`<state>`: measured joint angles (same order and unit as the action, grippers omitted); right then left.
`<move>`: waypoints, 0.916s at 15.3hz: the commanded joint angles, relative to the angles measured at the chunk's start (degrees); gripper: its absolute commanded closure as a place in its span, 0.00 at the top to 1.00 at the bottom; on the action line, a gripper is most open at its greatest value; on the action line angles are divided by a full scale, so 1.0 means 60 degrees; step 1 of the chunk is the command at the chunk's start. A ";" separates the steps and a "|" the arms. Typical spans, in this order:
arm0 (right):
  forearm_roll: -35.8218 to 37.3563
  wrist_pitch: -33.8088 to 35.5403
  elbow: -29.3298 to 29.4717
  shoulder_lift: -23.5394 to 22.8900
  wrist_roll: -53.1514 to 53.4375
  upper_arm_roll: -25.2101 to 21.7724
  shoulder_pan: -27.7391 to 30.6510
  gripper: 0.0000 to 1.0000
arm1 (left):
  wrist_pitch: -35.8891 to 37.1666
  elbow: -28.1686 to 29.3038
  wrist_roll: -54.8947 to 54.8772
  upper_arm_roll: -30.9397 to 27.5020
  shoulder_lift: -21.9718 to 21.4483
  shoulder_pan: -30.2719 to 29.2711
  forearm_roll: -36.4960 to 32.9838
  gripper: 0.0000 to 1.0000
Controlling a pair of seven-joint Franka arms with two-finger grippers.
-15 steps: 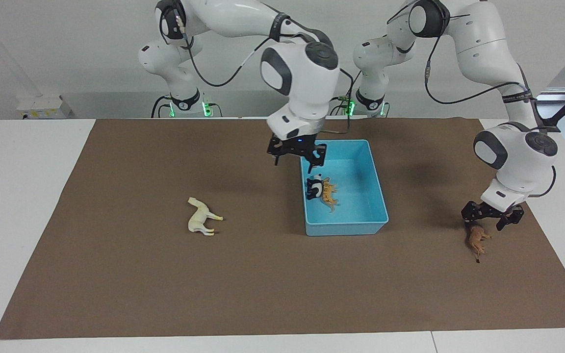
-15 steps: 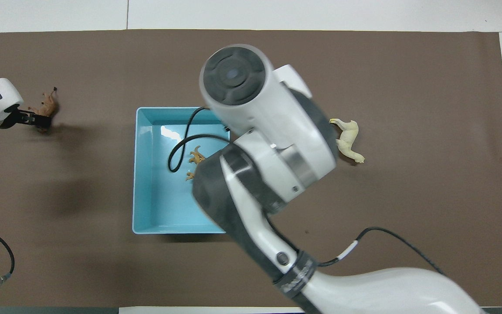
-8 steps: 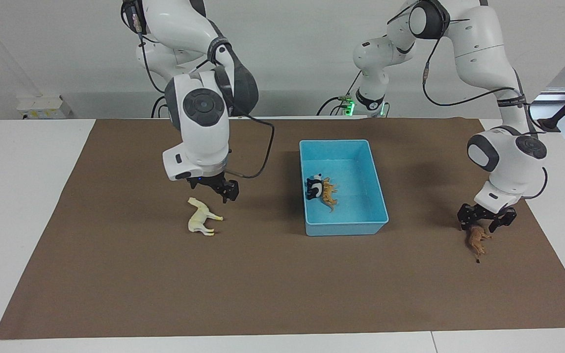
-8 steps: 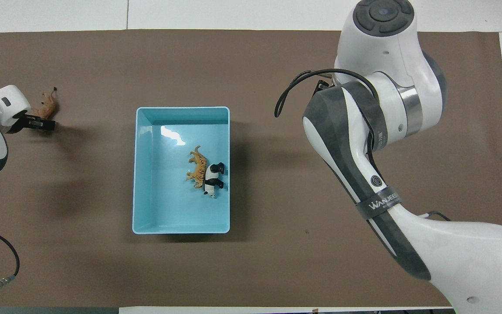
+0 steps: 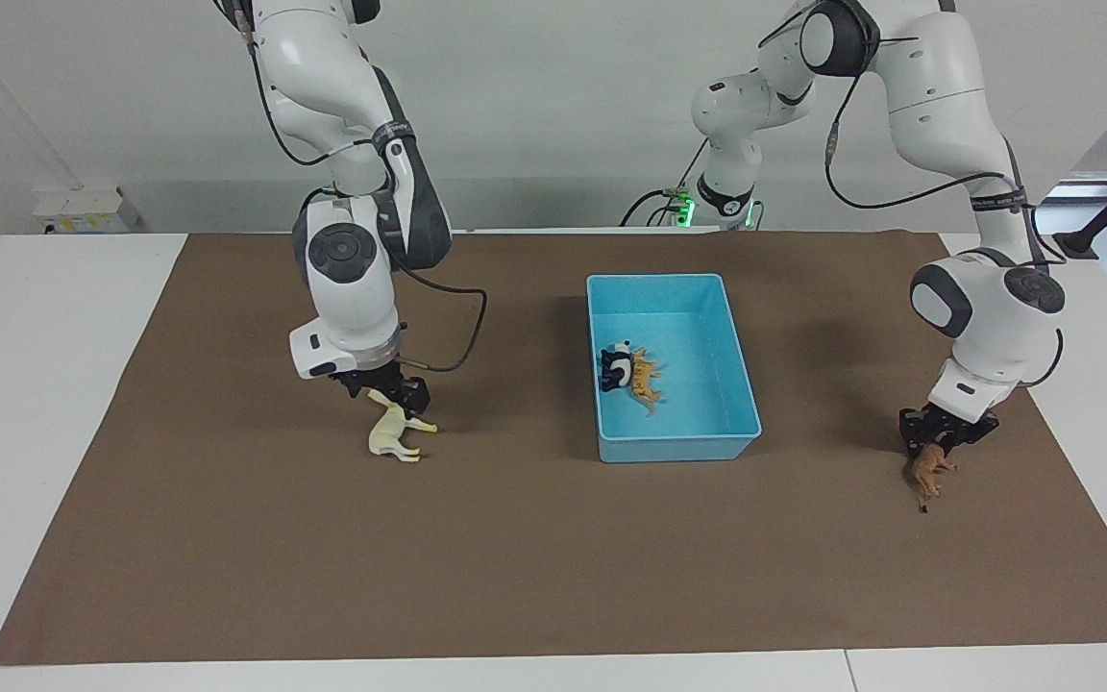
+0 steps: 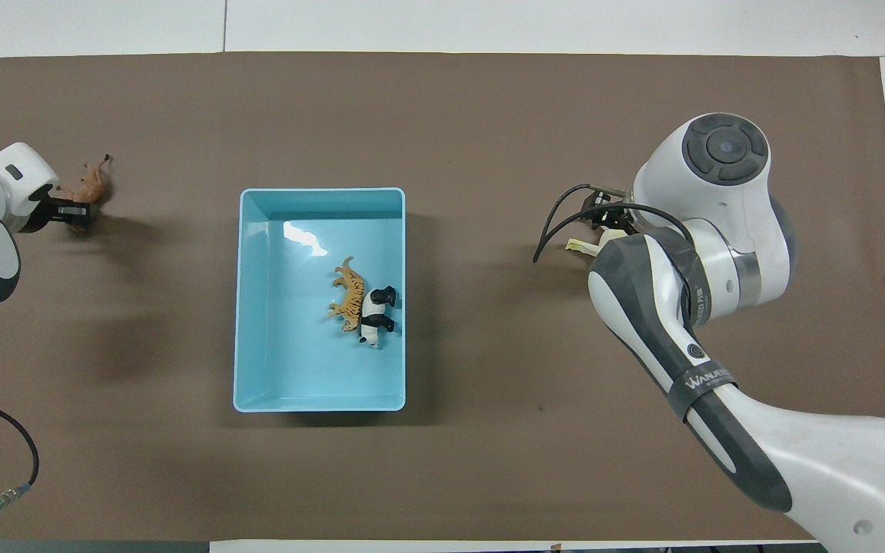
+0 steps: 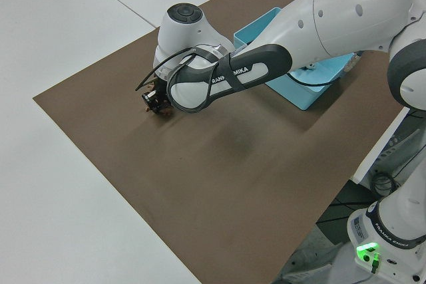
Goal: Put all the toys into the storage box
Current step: 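Grasp the bear with the left gripper while the right gripper reaches the horse, then release the bear in the box while the right gripper grasps the horse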
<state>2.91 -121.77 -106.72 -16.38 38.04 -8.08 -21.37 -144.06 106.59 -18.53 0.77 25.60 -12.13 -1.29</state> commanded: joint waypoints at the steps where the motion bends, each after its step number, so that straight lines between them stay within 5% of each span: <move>1: -0.0119 -0.1233 -0.0917 0.0197 -0.0304 0.0101 0.0119 1.00 | 0.1371 -0.1001 0.0713 -0.0026 -0.0092 0.0379 0.0025 0.00; 3: -0.0119 -0.1763 -0.0919 -0.0110 -0.0290 0.0101 0.0163 1.00 | 0.2662 -0.1621 0.1633 -0.0026 -0.0398 0.0789 0.0025 0.00; 10: -0.0119 -0.2948 -0.1576 -0.0345 -0.0788 0.0101 0.0485 1.00 | 0.5096 -0.1549 0.5867 -0.0070 -0.2024 0.3497 -0.0092 0.00; 14: -0.0119 -0.3200 -0.1695 -0.0419 -0.0729 0.0116 0.0456 1.00 | 0.5524 -0.0630 0.7523 -0.0085 -0.2742 0.4831 -0.0325 0.00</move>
<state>2.91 -139.61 -115.98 -19.34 35.01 -8.01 -19.25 -111.38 97.60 22.18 1.42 12.75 13.36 -1.50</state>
